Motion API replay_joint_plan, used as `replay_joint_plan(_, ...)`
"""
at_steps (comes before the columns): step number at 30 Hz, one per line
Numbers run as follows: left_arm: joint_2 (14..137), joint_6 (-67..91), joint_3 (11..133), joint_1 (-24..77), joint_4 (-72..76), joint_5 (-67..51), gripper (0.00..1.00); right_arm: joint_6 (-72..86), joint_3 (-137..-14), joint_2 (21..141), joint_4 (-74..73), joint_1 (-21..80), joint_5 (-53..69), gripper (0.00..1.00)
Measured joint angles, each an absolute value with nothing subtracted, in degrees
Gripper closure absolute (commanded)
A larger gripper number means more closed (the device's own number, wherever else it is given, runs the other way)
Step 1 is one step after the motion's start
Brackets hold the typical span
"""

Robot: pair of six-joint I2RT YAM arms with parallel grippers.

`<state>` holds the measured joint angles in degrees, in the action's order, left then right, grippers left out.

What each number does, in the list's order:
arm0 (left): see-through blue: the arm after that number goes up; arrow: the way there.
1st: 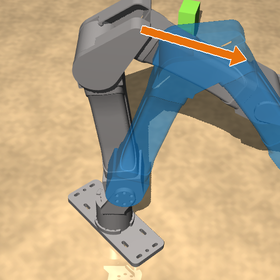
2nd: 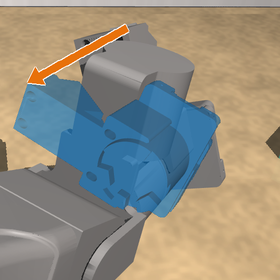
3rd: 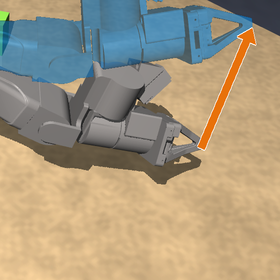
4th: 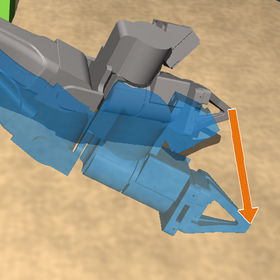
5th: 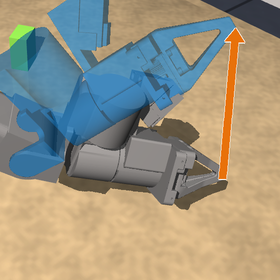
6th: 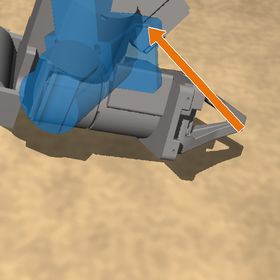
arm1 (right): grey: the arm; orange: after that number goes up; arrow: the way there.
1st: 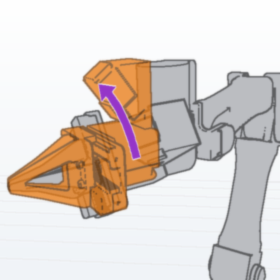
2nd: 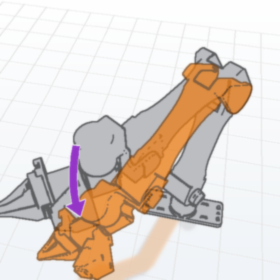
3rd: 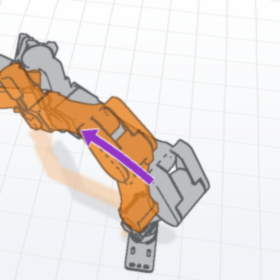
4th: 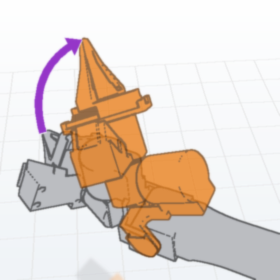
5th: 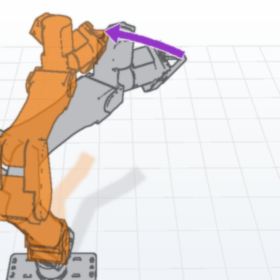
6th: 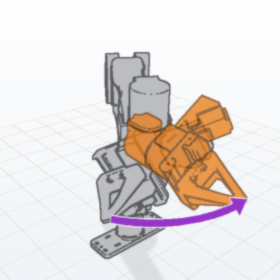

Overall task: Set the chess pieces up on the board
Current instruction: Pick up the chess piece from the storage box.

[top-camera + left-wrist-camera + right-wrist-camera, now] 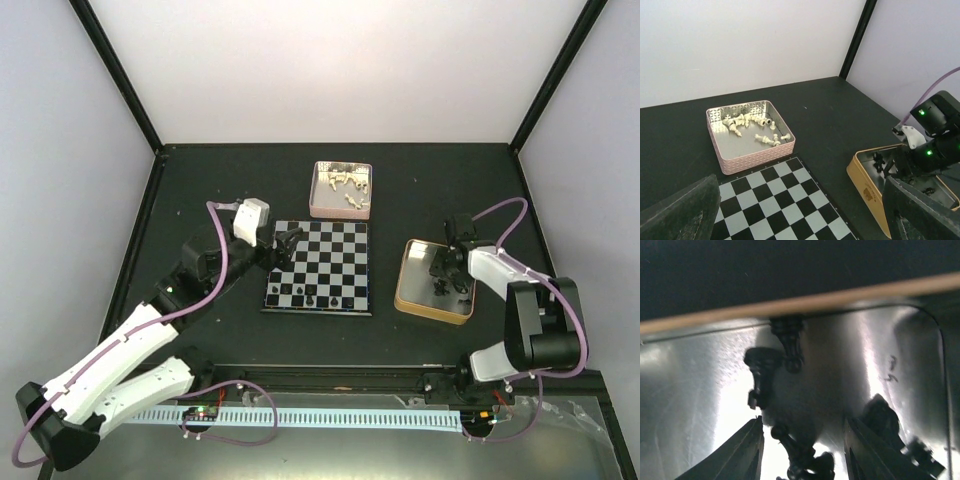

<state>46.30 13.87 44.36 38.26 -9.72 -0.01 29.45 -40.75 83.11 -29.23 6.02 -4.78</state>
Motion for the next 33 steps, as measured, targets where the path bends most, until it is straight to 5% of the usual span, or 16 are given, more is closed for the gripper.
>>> replay_joint_plan(9, 46.3, 12.9, 43.7, 38.2, -9.4, 0.0, 0.09, 31.3, -41.7, 85.6, -23.9, 6.0, -2.8, 0.66)
replay_joint_plan(19, 47.1, 12.8, 43.5, 38.2, -9.3, 0.0, 0.09, 34.9, -41.9, 87.3, -19.7, 6.0, -2.6, 0.64)
replay_joint_plan(26, 47.7, 12.8, 43.5, 38.2, -9.2, 0.0, 0.09, 34.8, -42.4, 88.7, -17.9, 6.0, -3.0, 0.84)
replay_joint_plan(33, 47.7, 12.8, 43.4, 38.2, -9.1, 0.0, 0.09, 34.6, -42.4, 88.8, -17.3, 6.0, -2.7, 0.89)
